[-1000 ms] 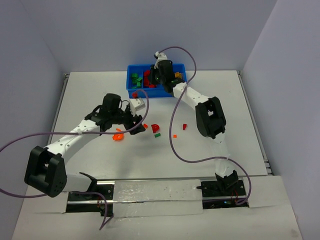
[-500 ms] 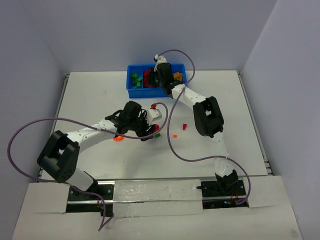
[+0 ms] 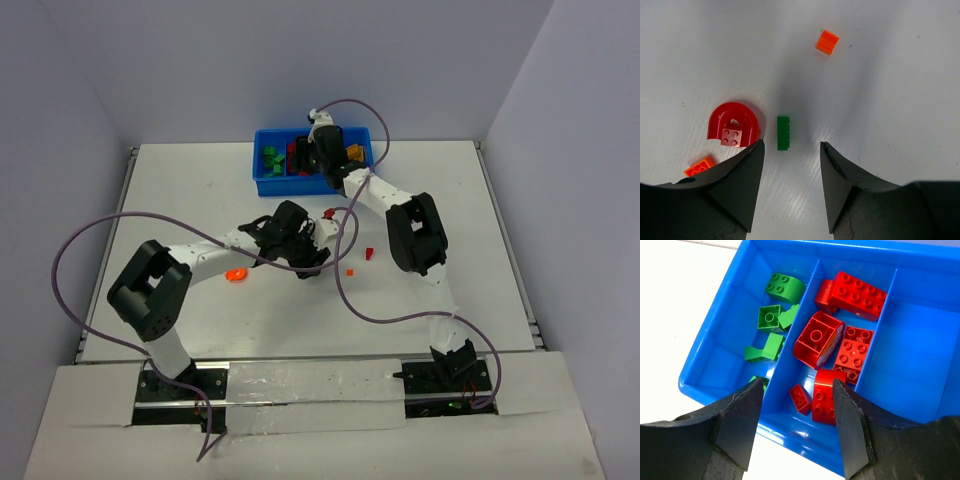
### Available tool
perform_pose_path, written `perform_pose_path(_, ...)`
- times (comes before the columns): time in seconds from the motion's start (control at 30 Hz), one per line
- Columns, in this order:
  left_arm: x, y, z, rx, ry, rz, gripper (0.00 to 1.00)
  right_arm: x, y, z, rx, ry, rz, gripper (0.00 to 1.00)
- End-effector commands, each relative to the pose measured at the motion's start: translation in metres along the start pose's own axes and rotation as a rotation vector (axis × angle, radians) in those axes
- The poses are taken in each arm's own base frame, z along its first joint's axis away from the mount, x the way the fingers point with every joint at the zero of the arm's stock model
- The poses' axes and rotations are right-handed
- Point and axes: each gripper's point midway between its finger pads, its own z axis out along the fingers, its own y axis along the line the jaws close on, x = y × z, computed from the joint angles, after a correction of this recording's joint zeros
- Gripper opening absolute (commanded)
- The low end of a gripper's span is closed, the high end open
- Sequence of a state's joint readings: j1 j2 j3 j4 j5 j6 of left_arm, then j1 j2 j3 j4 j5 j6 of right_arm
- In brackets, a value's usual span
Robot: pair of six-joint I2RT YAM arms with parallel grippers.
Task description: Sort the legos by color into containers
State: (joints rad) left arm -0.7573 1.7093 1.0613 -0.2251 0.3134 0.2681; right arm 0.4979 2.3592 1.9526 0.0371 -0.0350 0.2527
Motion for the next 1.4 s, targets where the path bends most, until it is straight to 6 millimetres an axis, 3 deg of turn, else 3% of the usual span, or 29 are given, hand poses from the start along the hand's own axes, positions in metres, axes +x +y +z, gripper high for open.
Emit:
perform_pose_path(0.0,-0.022,0.005,0.006,-0.004,-0.027,0.002,0.56,-0.04,0.006,-0.011,-0.019,-0.085,0.009,0.65)
perform_pose_path(0.5,-0.004,0.001,0.031,0.033,0.05,-0.018,0.53,-0.058,-0.005,-0.026,-0.033,-0.093,0.07,0.65)
perform_pose_path(0.83,0.012,-0.01,0.039,0.064,0.099,-0.019,0.44,-0.084,-0.004,-0.053,-0.066,-0.117,0.071,0.64)
perform_pose_path(1.03,0.018,-0.015,0.034,0.07,0.115,-0.019,0.29,-0.114,-0.001,-0.083,-0.084,-0.159,0.062,0.64)
perform_pose_path(1.13,0.016,-0.021,0.025,0.077,0.109,-0.02,0.18,-0.132,0.0,-0.108,-0.092,-0.187,0.047,0.65)
perform_pose_path(1.2,0.008,-0.024,0.016,0.079,0.09,-0.017,0.08,-0.133,-0.004,-0.119,-0.09,-0.186,0.041,0.65)
perform_pose_path(1.27,-0.002,-0.029,0.002,0.093,0.075,-0.024,0.01,-0.145,-0.005,-0.143,-0.083,-0.206,0.018,0.67)
perform_pose_path(1.37,-0.031,-0.038,-0.027,0.114,0.006,-0.017,0.0,-0.141,-0.022,-0.172,-0.041,-0.179,-0.001,0.68)
